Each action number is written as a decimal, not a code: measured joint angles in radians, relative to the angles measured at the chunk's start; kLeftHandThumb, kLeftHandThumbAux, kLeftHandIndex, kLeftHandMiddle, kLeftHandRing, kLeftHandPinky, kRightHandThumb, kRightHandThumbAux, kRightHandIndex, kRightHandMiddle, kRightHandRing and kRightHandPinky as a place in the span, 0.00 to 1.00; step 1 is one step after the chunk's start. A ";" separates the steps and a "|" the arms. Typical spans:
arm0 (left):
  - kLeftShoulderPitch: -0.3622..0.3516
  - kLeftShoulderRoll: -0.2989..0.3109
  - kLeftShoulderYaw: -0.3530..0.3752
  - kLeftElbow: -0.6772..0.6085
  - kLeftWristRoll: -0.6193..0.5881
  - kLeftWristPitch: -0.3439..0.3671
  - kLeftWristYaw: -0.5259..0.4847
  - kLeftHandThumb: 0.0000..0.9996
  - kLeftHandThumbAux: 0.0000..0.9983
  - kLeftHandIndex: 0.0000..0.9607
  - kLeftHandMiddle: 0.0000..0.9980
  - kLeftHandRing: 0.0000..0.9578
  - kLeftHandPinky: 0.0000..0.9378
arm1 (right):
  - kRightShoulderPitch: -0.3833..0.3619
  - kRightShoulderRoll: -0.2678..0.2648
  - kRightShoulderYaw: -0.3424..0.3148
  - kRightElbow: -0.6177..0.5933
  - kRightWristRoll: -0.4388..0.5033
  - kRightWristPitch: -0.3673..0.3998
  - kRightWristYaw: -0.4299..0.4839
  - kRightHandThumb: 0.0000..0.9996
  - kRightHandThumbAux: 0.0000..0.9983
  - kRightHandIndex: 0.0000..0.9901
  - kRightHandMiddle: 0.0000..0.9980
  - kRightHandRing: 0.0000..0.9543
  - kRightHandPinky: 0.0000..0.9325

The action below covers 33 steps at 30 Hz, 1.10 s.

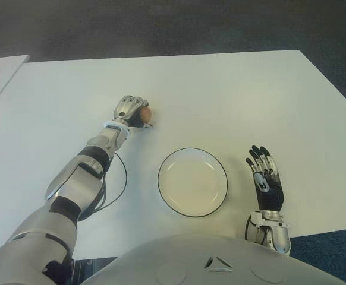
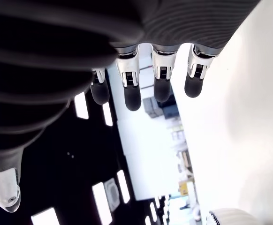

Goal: Put the apples into the plate.

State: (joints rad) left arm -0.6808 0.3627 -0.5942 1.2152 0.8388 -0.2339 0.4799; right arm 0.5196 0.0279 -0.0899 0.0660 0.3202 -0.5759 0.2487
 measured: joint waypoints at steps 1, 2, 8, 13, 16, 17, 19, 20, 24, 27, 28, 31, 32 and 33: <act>-0.001 -0.002 -0.001 0.001 -0.002 0.002 0.000 0.73 0.70 0.46 0.77 0.81 0.81 | 0.001 0.000 -0.002 -0.006 0.002 0.000 0.000 0.30 0.57 0.12 0.16 0.11 0.10; -0.002 -0.002 -0.001 0.001 -0.004 0.003 0.000 0.74 0.70 0.46 0.79 0.83 0.83 | 0.002 0.001 -0.003 -0.010 0.004 0.001 0.000 0.31 0.58 0.13 0.16 0.11 0.11; -0.002 0.001 -0.005 0.000 -0.017 -0.004 0.000 0.74 0.70 0.46 0.82 0.86 0.87 | 0.018 0.009 -0.011 -0.034 0.027 0.017 0.000 0.32 0.59 0.14 0.18 0.14 0.16; -0.002 0.013 -0.009 -0.002 -0.024 -0.024 -0.006 0.75 0.70 0.46 0.83 0.87 0.88 | 0.027 0.017 -0.023 -0.047 0.063 0.024 0.002 0.32 0.59 0.16 0.20 0.17 0.20; -0.002 0.017 -0.009 -0.002 -0.028 -0.032 -0.009 0.75 0.70 0.46 0.84 0.87 0.88 | 0.026 0.019 -0.035 -0.052 0.080 0.024 0.002 0.33 0.59 0.17 0.21 0.20 0.22; -0.002 0.018 -0.009 -0.003 -0.029 -0.034 -0.011 0.75 0.70 0.46 0.84 0.87 0.88 | 0.025 0.020 -0.040 -0.053 0.082 0.024 0.002 0.33 0.59 0.17 0.22 0.20 0.22; -0.003 0.020 -0.010 -0.003 -0.032 -0.036 -0.013 0.75 0.70 0.46 0.84 0.88 0.88 | 0.023 0.021 -0.048 -0.054 0.088 0.024 0.002 0.33 0.59 0.18 0.22 0.21 0.22; -0.003 0.020 -0.011 -0.003 -0.033 -0.037 -0.013 0.75 0.70 0.46 0.84 0.88 0.88 | 0.022 0.021 -0.050 -0.054 0.091 0.024 0.002 0.33 0.59 0.18 0.23 0.21 0.22; -0.004 0.021 -0.012 -0.003 -0.035 -0.039 -0.015 0.75 0.70 0.46 0.84 0.88 0.88 | 0.017 0.023 -0.057 -0.054 0.096 0.024 0.003 0.32 0.59 0.18 0.24 0.22 0.22; -0.006 0.022 -0.012 -0.003 -0.042 -0.039 -0.025 0.75 0.70 0.46 0.84 0.88 0.87 | 0.013 0.028 -0.064 -0.054 0.101 0.024 0.004 0.30 0.58 0.19 0.26 0.24 0.23; -0.007 0.022 -0.012 -0.003 -0.045 -0.040 -0.028 0.75 0.70 0.46 0.84 0.88 0.87 | 0.011 0.029 -0.066 -0.053 0.102 0.024 0.004 0.30 0.58 0.19 0.26 0.24 0.23; -0.007 0.025 -0.012 -0.003 -0.054 -0.045 -0.033 0.75 0.70 0.46 0.84 0.87 0.88 | 0.006 0.031 -0.072 -0.053 0.104 0.024 0.004 0.28 0.57 0.20 0.27 0.25 0.23; -0.007 0.027 -0.012 -0.003 -0.055 -0.049 -0.035 0.75 0.70 0.46 0.84 0.87 0.88 | 0.005 0.031 -0.074 -0.053 0.105 0.024 0.004 0.27 0.57 0.20 0.27 0.25 0.23; -0.007 0.029 -0.012 -0.003 -0.056 -0.054 -0.037 0.75 0.70 0.46 0.84 0.87 0.88 | 0.003 0.032 -0.077 -0.053 0.105 0.024 0.004 0.27 0.57 0.20 0.28 0.25 0.23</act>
State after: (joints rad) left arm -0.6878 0.3920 -0.6062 1.2125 0.7831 -0.2879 0.4424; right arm 0.5227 0.0603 -0.1667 0.0127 0.4252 -0.5518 0.2529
